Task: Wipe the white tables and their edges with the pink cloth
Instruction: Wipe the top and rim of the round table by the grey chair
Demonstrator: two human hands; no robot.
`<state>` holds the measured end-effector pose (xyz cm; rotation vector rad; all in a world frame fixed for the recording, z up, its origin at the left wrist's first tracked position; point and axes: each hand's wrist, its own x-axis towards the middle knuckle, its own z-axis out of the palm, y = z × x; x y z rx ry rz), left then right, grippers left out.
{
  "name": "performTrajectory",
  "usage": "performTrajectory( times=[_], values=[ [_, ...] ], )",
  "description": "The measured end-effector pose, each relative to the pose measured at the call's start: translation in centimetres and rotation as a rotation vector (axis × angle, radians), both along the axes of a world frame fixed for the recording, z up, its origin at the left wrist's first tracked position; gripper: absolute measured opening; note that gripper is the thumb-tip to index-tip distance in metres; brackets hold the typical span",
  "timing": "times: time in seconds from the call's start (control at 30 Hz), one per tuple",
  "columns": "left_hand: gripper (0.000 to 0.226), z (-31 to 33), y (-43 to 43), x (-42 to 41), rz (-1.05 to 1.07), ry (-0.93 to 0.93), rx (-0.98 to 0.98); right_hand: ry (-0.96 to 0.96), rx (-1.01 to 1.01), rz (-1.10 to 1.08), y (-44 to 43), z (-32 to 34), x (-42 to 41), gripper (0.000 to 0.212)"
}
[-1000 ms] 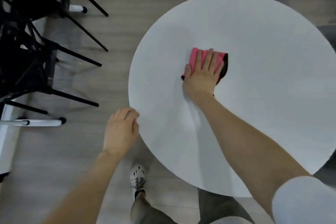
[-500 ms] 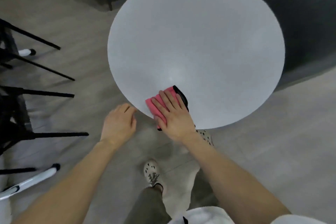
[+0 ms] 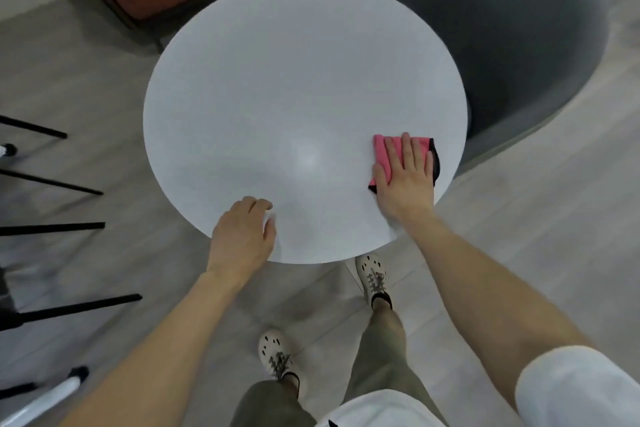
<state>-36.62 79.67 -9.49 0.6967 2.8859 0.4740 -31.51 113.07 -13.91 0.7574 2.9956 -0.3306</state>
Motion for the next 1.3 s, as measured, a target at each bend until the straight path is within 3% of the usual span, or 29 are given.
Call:
performTrajectory(
  times=[0.2,0.37,0.53,0.67,0.77,0.97,1.3],
  values=[
    [0.026,-0.7,-1.1,-0.7,0.186,0.031,-0.043,-0.001,-0.024,-0.038,-2.2,0.0,-12.5,0.071],
    [0.026,-1.0,0.1,-0.8,0.323,0.043,-0.088,0.086,-0.078,0.476,-11.6,-0.3,-11.1,0.063],
    [0.027,-1.1,7.5,-3.9,0.305,0.029,-0.076,0.130,-0.142,0.816,-4.1,-1.2,-3.6,0.063],
    [0.028,-0.8,14.4,-6.5,0.202,0.000,-0.073,0.121,-0.093,0.691,7.7,-0.8,-2.2,0.063],
    [0.029,-0.2,17.5,-7.5,0.173,-0.031,-0.076,0.076,-0.041,0.536,14.9,-1.1,-6.0,0.063],
    [0.025,0.6,18.5,-7.6,0.131,-0.033,-0.087,-0.008,-0.024,0.189,15.8,-1.0,-16.0,0.065],
    [0.027,0.9,16.9,-6.5,0.039,-0.162,-0.167,-0.062,-0.020,0.415,11.1,0.9,-2.6,0.070]
  ],
)
